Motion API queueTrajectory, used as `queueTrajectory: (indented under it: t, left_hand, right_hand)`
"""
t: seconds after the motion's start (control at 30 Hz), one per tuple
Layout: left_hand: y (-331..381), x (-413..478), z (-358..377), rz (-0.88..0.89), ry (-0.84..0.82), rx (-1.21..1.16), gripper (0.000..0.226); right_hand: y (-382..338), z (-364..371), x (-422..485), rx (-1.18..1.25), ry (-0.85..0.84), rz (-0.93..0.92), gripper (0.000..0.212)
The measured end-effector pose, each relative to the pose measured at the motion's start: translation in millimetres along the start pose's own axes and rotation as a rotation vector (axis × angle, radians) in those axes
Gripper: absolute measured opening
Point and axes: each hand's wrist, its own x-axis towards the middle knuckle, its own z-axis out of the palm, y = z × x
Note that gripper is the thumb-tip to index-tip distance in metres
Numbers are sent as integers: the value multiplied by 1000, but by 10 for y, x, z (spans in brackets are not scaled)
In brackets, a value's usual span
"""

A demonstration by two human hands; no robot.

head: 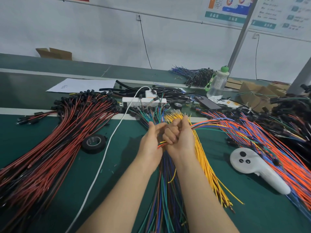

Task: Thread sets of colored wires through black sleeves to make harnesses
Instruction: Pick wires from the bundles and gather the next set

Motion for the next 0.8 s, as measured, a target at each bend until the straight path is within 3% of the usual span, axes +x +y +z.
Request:
queueTrajectory:
  t: [0.2, 0.4, 0.5, 0.63, 0.73, 0.8]
  left_hand:
    - [-13, 36, -30, 106, 84, 116, 46]
    - [-77, 50, -4, 314, 239, 436, 33]
    - [46, 148, 102, 350, 318, 388, 37]
    - [393, 468, 337, 406, 289, 243, 37]
    - [756, 914, 253, 564, 379, 506, 18]
    - [999, 1296, 37, 559, 485, 750, 17]
  right_hand:
    - [112, 40, -30, -8, -15, -12, 59]
    - [151, 137, -73, -35, 50, -52, 56]
    - [98, 266, -7, 11, 37, -60, 60]
    - [-80, 495, 323, 64, 33, -131, 58]
    - [-365, 532, 689, 128, 52, -224, 54]
    - [-560, 511, 943, 164, 69, -266, 53]
